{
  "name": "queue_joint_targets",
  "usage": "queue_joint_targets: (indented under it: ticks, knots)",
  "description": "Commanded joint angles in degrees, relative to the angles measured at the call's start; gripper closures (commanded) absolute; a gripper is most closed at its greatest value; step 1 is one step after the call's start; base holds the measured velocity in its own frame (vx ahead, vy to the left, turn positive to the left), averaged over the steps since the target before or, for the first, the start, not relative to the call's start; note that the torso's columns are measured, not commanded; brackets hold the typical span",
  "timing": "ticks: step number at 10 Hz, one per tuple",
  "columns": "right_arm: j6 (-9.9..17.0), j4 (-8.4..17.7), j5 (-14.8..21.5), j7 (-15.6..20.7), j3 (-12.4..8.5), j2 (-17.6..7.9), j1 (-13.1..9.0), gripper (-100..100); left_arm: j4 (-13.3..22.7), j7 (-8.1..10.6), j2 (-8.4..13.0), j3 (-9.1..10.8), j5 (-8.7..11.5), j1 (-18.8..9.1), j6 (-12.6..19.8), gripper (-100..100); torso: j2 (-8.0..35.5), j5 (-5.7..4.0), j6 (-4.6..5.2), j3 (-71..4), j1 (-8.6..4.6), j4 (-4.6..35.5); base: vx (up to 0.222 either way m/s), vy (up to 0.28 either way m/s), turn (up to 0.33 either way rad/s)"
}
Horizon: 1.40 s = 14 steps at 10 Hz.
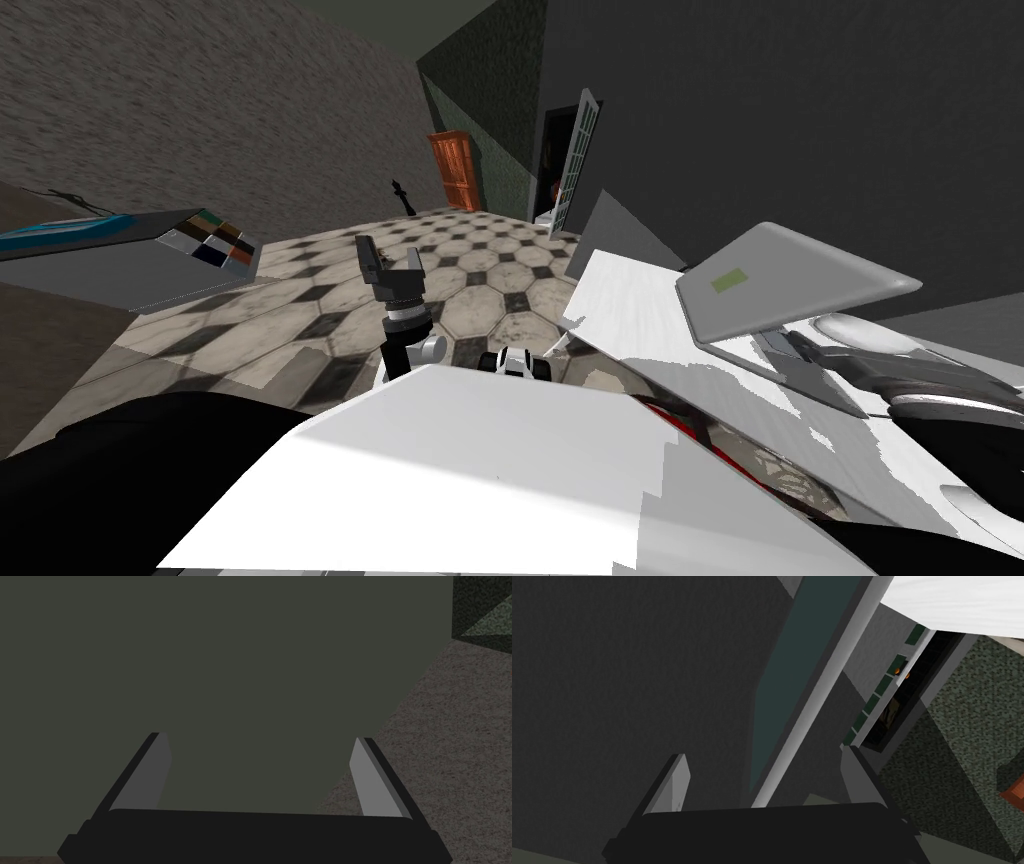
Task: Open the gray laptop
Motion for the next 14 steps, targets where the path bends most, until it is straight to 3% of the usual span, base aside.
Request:
queue_joint_targets:
  ticks: [1, 5, 8, 9, 14]
  knots:
    - [1.5, 3.3, 2.0, 1.1, -2.4, -3.8, 0.5, -100, 0.0, 0.0, 0.0, 0.0, 0.0, 0.0, 0.0, 0, -0.1, 0.0, 0.02, 0.0, 0.03, 0.0, 0.015, 0.045, 0.157]
    - [2.7, 7.4, 4.2, 2.2, -5.7, -8.7, 1.5, -100, 0.0, 0.0, 0.0, 0.0, 0.0, 0.0, 0.0, 0, 0.0, -0.03, 0.05, 0.0, -0.08, 0.0, 0.018, 0.042, 0.12]
    - [2.5, 7.9, 4.3, 2.4, -5.6, -8.8, 1.1, -100, 0.0, 0.0, 0.0, 0.01, 0.0, 0.0, 0.0, 0, 0.1, -0.05, 0.07, 0.1, -0.11, 0.0, 0.006, 0.014, 0.037]
    - [2.5, 7.9, 4.3, 2.4, -5.6, -8.8, 1.1, 100, 0.0, 0.0, 0.0, 0.01, 0.0, 0.0, 0.0, 0, 0.1, -0.05, 0.05, 0.1, -0.11, 0.0, 0.0, 0.0, 0.0]
    - [0.0, 11.0, -2.0, -4.4, -4.5, -9.4, 0.0, 100, 0.0, 0.0, 0.0, 0.01, 0.0, 0.0, 0.0, 0, 0.1, -0.17, 0.15, 0.1, -0.29, 0.0, -0.079, -0.099, 0.005]
